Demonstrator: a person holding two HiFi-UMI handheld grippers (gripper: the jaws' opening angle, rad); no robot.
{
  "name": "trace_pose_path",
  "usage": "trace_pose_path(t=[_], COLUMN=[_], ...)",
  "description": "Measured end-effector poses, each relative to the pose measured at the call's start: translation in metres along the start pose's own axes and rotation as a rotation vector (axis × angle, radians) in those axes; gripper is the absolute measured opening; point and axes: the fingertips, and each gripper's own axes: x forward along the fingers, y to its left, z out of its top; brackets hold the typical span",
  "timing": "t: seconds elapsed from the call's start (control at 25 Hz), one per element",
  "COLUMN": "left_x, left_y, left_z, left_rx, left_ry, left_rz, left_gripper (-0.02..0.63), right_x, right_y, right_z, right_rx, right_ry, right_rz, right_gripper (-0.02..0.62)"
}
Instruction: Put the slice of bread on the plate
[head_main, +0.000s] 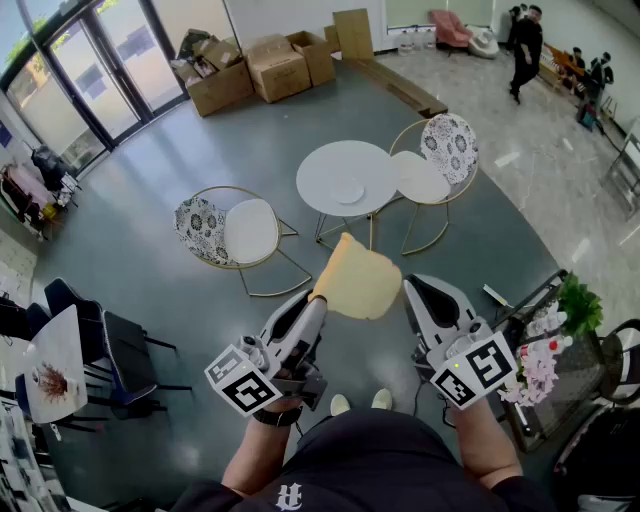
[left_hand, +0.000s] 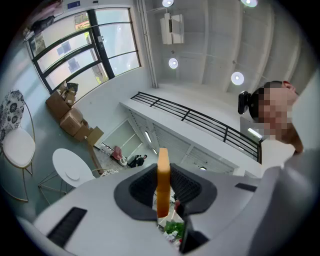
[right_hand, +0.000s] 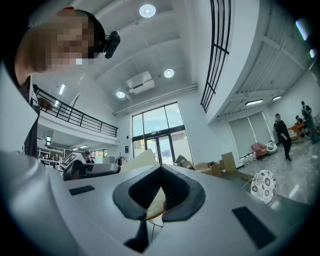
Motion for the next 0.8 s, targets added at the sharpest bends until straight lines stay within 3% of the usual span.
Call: trace_pose_path(t=[0.24,0.8], left_x=[0.018,0.021], left_y=[-0.002,-0.007], left_z=[-0.011,-0.018], left_rx=[0.29,0.298], left_ry=[0.051,0.049], left_rz=[0.126,0.129], left_gripper=[0.081,0.081], right_x=[0.002,-0.001], right_y=[-0.005,-0.004], right_z=[-0.003,-0.008], right_rx=[-0.018,-0.002], right_ry=[0.019,0.033], right_rz=[-0.011,0.002], right_gripper=[0.005,0.005])
